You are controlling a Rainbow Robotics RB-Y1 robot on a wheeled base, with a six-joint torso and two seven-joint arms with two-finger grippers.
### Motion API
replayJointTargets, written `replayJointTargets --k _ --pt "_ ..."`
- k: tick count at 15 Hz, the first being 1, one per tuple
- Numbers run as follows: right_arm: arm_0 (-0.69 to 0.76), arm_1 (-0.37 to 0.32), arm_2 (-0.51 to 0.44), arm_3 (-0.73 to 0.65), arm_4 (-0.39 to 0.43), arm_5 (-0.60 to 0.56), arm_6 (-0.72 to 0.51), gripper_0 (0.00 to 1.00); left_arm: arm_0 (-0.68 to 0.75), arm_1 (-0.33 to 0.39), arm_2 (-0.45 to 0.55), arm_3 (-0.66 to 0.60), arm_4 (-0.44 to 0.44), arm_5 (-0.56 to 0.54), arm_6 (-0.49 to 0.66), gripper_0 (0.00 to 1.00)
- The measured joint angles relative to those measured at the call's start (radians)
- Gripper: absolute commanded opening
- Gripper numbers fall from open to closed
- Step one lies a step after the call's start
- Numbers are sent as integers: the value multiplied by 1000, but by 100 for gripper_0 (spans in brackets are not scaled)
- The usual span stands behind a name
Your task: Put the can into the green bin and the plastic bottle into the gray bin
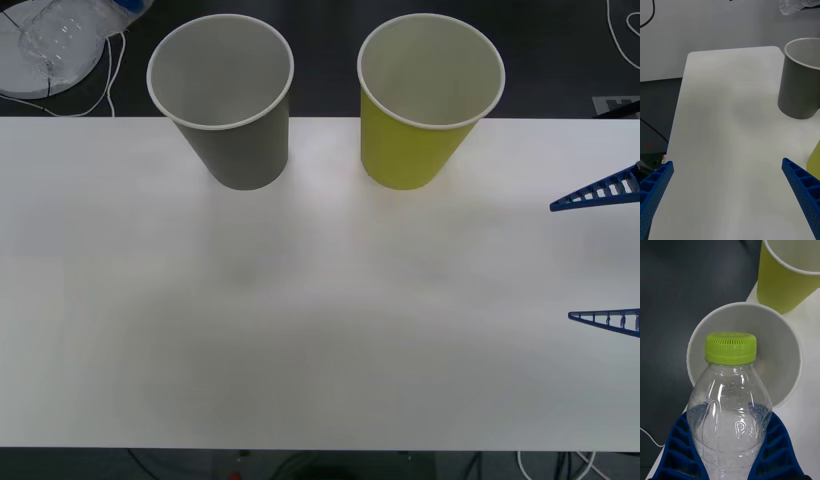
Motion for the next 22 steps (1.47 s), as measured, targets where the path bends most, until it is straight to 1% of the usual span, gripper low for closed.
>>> replayJointTargets --k 5,8,12,13,15,16,21,22 --pt "0 0 0 0 0 0 0 100 -70 -100 0 111 -63 0 -11 0" --pt "0 0 0 0 0 0 0 100 -98 -149 0 167 -86 0 -13 0" --pt "0 0 0 0 0 0 0 100 -117 -206 -6 178 -163 0 -21 0" --pt "0 0 0 0 0 0 0 100 -129 -212 -30 178 -170 0 -20 0" --pt "0 0 0 0 0 0 0 100 -175 -215 -125 179 -168 0 -13 0" --pt "0 0 0 0 0 0 0 100 -191 -215 -150 184 -161 0 -11 0" --pt "0 0 0 0 0 0 0 100 -199 -224 -162 208 -132 0 -15 0" --pt "0 0 0 0 0 0 0 100 -199 -226 -161 220 -124 0 -21 1"
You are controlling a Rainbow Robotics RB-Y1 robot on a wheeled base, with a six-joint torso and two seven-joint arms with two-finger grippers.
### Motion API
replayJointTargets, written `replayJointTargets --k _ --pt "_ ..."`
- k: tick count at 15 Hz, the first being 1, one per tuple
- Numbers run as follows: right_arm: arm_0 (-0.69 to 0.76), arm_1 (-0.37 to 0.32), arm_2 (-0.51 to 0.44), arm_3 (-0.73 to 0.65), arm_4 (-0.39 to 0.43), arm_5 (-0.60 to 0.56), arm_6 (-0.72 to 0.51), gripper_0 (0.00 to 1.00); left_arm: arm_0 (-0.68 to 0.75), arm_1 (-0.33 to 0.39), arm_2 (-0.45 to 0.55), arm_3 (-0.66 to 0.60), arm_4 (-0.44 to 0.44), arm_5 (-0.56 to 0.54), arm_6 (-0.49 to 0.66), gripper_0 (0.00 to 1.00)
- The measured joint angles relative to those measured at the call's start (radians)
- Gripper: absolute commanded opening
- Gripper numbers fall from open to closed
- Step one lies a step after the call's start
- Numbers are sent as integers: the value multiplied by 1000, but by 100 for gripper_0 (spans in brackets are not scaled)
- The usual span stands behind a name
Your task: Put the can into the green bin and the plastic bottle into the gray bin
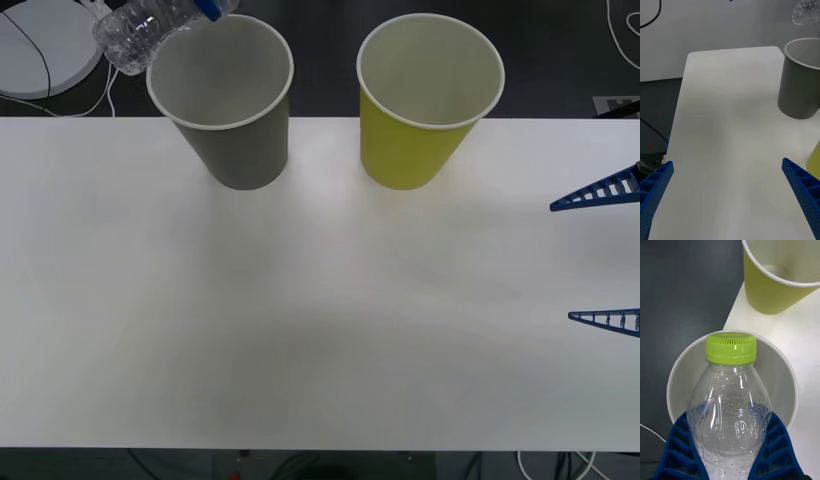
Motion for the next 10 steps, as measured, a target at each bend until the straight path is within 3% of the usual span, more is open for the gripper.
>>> replayJointTargets --k 1,2,3,6,10 --pt "0 0 0 0 0 0 0 100 1 -1 0 7 8 0 -6 13" --pt "0 0 0 0 0 0 0 100 0 -1 0 11 18 0 -10 42" --pt "0 0 0 0 0 0 0 100 1 0 0 20 29 0 -14 100" --pt "0 0 0 0 0 0 0 100 0 0 0 80 79 0 -53 100" --pt "0 0 0 0 0 0 0 100 0 0 0 97 83 0 -76 100"
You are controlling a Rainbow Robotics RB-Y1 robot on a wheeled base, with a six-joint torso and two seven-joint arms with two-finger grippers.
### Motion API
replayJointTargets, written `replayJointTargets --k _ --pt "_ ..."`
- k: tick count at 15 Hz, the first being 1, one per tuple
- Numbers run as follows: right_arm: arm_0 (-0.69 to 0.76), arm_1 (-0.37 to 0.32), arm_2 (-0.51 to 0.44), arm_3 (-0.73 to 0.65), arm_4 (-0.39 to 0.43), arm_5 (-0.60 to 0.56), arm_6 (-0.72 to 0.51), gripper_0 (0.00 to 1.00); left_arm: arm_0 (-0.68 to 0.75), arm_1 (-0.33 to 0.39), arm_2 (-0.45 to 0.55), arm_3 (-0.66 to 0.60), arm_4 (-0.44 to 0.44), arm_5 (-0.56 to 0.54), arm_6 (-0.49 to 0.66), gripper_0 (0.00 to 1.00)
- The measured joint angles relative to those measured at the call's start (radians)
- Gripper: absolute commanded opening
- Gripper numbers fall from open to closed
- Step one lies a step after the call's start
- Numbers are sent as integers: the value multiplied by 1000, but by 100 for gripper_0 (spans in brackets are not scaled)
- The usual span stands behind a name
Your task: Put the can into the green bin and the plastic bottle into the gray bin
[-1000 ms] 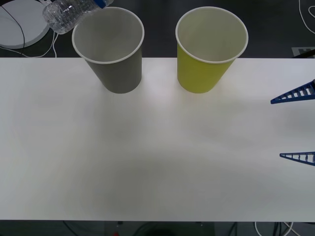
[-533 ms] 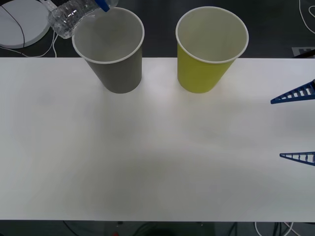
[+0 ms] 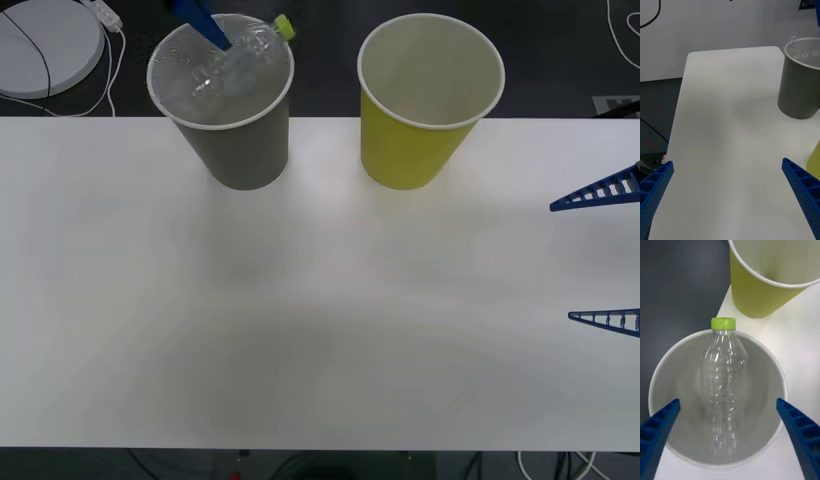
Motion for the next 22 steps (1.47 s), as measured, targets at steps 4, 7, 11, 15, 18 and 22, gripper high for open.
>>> replayJointTargets --k 4,7,11,15,18,22 --pt "0 0 0 0 0 0 0 100 1 0 0 -1 -2 0 -3 100" --pt "0 0 0 0 0 0 0 100 0 0 0 0 -2 0 -4 100" --pt "0 0 0 0 0 0 0 100 1 0 0 -1 -1 0 -6 100" --pt "0 0 0 0 0 0 0 100 5 54 -64 -40 76 0 -15 100" --pt "0 0 0 0 0 0 0 100 61 120 -82 -138 146 0 -7 100" --pt "0 0 0 0 0 0 0 100 172 245 -82 -322 244 18 12 100"
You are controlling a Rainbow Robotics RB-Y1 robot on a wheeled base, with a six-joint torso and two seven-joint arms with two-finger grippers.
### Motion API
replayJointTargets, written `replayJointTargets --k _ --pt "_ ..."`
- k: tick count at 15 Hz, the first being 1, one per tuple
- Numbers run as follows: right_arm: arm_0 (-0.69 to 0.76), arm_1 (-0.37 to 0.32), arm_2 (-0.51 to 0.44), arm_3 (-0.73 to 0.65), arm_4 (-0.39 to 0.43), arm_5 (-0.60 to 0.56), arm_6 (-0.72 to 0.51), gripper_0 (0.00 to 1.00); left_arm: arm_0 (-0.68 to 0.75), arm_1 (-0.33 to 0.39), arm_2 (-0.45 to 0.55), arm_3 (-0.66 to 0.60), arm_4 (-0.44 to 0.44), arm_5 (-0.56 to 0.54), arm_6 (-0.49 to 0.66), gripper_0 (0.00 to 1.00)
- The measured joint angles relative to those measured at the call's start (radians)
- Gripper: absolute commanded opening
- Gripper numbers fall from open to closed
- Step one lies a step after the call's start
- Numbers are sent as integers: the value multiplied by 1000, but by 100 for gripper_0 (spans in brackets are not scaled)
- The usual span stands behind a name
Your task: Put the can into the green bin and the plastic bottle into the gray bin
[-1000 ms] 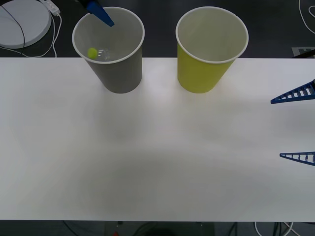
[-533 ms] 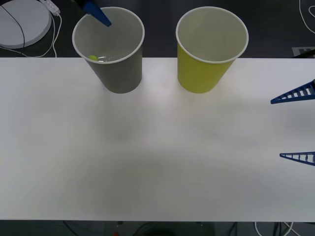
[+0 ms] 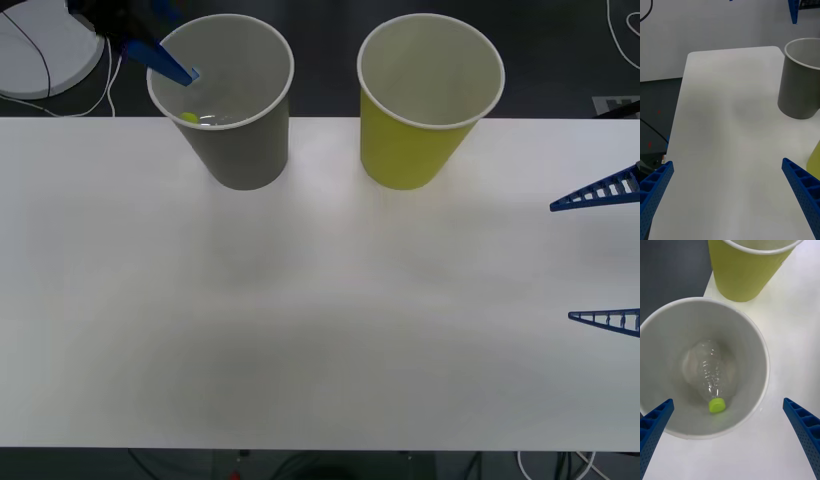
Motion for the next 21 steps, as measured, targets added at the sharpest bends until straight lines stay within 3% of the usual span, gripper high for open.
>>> replayJointTargets --k 7,10,16,21 --pt "0 0 0 0 0 0 0 100 215 266 7 -298 236 120 -6 100" --pt "0 0 0 0 0 0 0 100 356 335 108 -397 295 140 -31 100" --pt "0 0 0 0 0 0 0 100 832 341 514 -637 324 179 -67 100" --pt "0 0 0 0 0 0 0 100 1115 307 694 -722 447 210 -221 100"
